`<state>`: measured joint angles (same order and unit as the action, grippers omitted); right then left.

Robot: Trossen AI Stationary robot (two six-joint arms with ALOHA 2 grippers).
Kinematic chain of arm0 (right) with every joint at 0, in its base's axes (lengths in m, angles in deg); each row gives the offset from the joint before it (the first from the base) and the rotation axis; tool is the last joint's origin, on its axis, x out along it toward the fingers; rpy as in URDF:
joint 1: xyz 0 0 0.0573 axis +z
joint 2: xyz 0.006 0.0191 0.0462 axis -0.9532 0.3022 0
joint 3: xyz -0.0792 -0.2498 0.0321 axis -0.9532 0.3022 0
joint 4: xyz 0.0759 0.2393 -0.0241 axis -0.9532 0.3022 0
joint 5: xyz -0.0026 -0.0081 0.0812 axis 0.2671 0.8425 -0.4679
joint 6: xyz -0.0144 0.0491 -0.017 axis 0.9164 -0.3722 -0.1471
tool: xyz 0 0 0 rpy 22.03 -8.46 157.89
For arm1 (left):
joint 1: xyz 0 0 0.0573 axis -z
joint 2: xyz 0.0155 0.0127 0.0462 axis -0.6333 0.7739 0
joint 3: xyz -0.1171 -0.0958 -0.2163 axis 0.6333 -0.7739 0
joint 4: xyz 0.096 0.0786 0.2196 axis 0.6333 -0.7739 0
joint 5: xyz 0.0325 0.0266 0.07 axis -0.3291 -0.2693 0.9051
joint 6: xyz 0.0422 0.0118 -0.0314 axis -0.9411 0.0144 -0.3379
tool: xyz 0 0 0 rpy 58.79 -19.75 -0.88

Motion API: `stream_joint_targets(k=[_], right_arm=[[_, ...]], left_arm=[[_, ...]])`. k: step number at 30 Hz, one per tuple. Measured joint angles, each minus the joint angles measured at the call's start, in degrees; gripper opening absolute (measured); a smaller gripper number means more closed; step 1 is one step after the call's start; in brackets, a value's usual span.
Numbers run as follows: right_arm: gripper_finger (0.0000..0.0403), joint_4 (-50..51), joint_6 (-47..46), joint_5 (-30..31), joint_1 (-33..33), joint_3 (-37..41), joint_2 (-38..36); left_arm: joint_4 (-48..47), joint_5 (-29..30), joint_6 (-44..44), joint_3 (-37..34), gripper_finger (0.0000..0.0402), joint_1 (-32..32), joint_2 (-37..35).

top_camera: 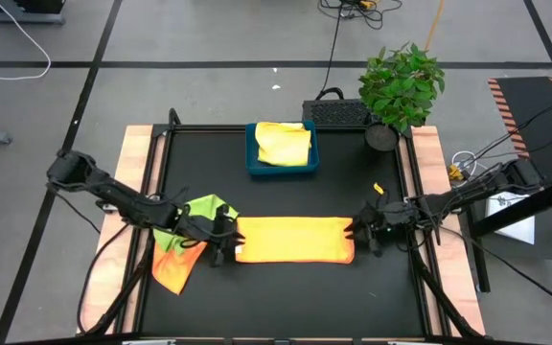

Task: Fold microfiber towels
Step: Fold the right orange microfiber cloth

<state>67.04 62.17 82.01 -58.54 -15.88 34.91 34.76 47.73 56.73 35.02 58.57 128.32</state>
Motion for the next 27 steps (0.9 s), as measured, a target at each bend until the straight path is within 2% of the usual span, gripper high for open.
stream_joint_targets(k=[8,13,17,20,24,27], right_arm=[[0.0104,2.3,1.3,3.1,-0.4,0.0,1.9],[0.0104,7.1,0.0,5.9,-0.4,0.0,5.6],[0.0104,5.8,-0.1,7.5,-0.4,0.0,7.9],[0.0104,4.8,-0.3,10.1,-0.9,0.0,8.3],[0.0104,4.7,-2.1,16.5,-2.7,0.0,8.3],[0.0104,4.6,-2.1,17.9,-4.7,0.0,8.3]], left_arm=[[14.9,-1.3,-3.5,0.0,0.0067,-2.8,9.3],[18.8,-1.4,-0.8,0.0,0.0067,-4.6,15.5],[20.9,-2.1,0.4,0.0,0.0067,-5.8,19.4],[21.5,-3.7,0.9,0.0,0.0067,-6.5,20.8],[21.5,-4.4,1.9,0.2,0.0067,-6.9,20.9],[21.3,-4.6,1.8,1.6,0.0067,-6.8,20.2]])
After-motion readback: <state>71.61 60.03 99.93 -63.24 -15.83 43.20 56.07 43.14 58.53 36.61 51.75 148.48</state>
